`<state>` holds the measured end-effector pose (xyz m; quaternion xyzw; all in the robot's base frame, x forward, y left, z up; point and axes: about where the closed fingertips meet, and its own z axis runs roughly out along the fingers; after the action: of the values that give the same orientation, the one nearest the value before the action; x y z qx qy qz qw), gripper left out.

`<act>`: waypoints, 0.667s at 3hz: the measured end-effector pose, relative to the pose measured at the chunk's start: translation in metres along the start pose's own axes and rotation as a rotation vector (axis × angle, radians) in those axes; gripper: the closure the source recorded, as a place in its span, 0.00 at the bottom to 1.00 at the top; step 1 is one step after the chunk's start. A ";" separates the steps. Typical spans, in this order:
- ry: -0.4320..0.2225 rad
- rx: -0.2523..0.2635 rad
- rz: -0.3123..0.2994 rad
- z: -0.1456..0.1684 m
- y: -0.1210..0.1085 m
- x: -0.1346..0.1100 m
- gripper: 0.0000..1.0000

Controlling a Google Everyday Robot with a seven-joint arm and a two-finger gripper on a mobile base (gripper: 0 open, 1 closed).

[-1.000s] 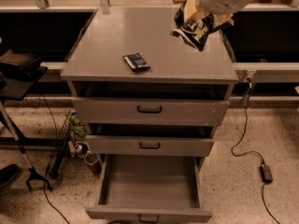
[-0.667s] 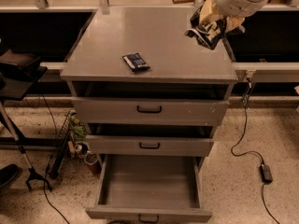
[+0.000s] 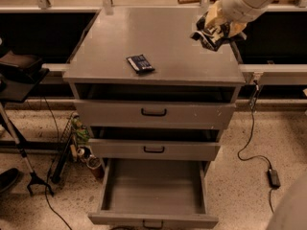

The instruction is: Pick blue chip bag from bottom drawer and place on counter

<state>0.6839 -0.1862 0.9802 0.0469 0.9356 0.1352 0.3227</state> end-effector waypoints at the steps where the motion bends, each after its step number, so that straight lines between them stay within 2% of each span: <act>1: 0.034 -0.015 -0.034 0.027 0.019 0.004 1.00; 2: 0.069 -0.018 -0.069 0.050 0.038 0.009 0.81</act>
Offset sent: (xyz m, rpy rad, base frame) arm 0.0394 0.0807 -0.0534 -0.0547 0.0829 0.1284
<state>0.7080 -0.1366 0.9478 0.0072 0.9460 0.1339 0.2950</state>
